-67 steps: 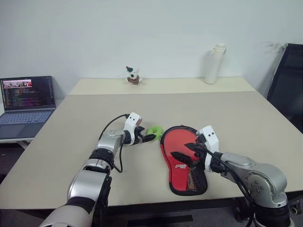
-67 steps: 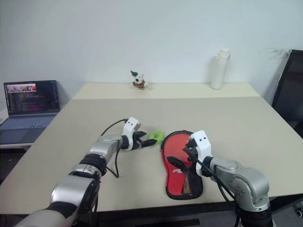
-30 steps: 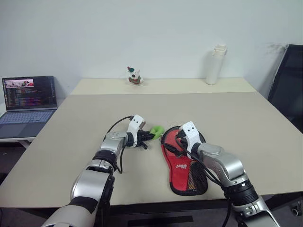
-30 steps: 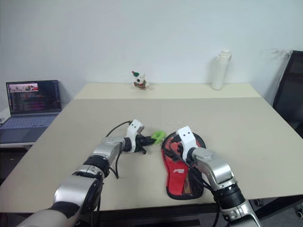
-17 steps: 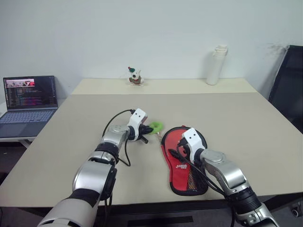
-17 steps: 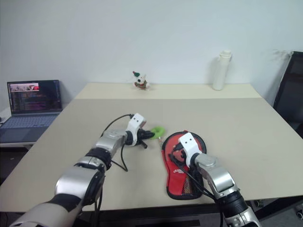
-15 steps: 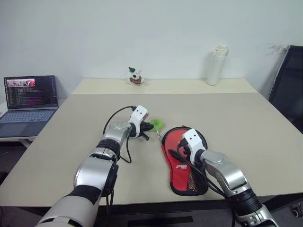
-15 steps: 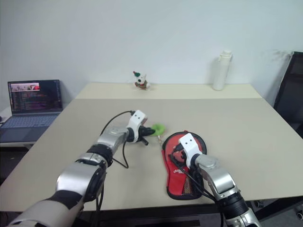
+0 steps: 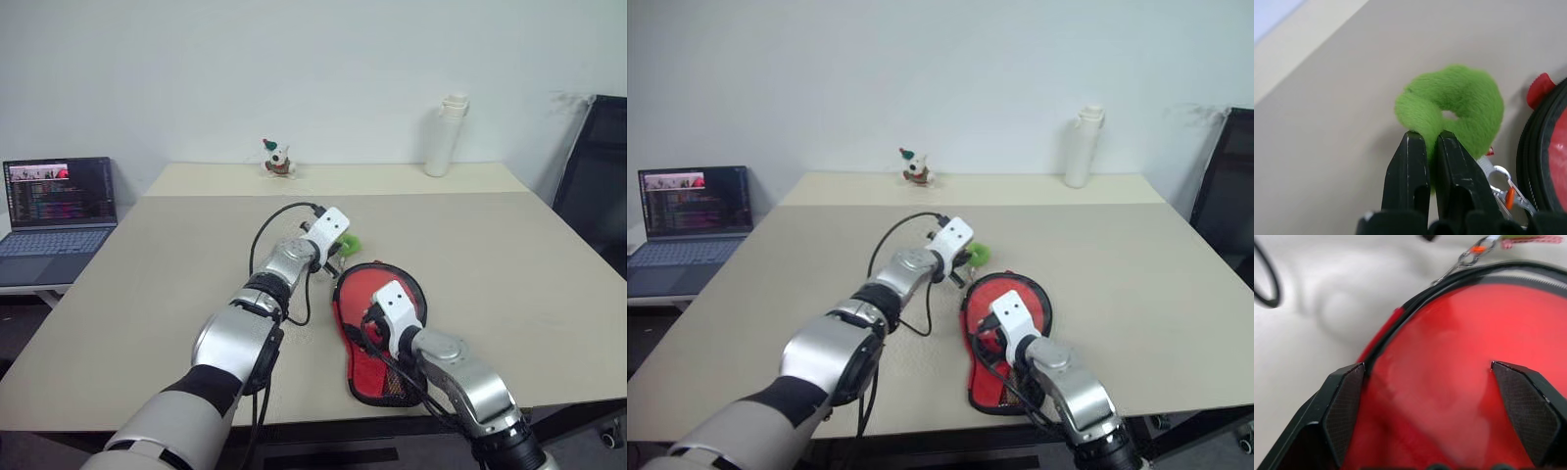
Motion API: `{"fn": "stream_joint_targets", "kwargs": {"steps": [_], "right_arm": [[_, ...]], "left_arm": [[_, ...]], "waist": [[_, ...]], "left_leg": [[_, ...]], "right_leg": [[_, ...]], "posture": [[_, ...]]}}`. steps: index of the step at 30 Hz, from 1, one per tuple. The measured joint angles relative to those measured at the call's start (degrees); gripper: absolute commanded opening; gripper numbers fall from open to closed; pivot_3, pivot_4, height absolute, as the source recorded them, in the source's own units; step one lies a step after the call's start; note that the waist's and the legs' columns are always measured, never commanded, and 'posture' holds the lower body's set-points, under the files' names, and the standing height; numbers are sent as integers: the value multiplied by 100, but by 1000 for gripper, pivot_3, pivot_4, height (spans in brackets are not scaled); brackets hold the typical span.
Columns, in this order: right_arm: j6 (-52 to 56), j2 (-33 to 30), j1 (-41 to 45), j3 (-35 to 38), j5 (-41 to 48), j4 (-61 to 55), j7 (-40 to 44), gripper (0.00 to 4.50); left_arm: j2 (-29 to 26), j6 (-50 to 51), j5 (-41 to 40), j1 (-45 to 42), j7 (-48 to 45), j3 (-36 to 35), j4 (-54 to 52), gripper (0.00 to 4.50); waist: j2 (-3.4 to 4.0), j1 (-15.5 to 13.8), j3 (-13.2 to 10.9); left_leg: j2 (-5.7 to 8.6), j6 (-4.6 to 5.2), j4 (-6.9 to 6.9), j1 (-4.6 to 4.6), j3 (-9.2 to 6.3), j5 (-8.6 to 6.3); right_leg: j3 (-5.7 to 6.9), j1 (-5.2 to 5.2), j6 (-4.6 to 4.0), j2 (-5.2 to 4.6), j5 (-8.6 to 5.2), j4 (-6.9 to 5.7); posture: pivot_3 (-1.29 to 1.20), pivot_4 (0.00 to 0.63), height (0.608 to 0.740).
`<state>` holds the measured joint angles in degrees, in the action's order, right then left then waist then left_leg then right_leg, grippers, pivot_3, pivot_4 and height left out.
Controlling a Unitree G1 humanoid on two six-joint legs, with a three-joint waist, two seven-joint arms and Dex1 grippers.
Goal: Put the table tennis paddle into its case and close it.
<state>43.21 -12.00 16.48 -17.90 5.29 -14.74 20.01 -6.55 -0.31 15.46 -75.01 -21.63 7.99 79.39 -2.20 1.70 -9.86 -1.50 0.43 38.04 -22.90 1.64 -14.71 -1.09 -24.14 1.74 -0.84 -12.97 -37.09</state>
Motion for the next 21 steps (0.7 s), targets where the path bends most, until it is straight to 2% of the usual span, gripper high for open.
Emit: {"fn": "stream_joint_targets", "kwargs": {"steps": [5, 13, 21], "right_arm": [[103, 43, -437, -165, -14, -484, -102, 4500], [209, 85, -1051, -451, -20, -1112, -292, 4500], [446, 128, -1332, -715, -6, -1370, -420, 4500]], "left_arm": [[212, -281, 595, -179, 376, 419, 100, 15], [582, -1307, 2297, -460, 1191, 2047, 199, 15], [683, -1541, 2925, -642, 1744, 2544, 252, 15]], "waist": [[-18, -11, 19], [-29, -49, 38], [-29, -96, 38]], "left_leg": [[0, 0, 1, 4, -3, 0], [8, -1, 1, 1, 2, 0], [10, -1, 2, -1, 2, 0]], "right_leg": [[8, 9, 0, 0, -1, 2], [7, 12, 0, -15, -3, 11], [7, 10, 0, -20, -4, 13]], "posture": [[0, 150, 740], [0, 150, 740], [0, 150, 740]]}}
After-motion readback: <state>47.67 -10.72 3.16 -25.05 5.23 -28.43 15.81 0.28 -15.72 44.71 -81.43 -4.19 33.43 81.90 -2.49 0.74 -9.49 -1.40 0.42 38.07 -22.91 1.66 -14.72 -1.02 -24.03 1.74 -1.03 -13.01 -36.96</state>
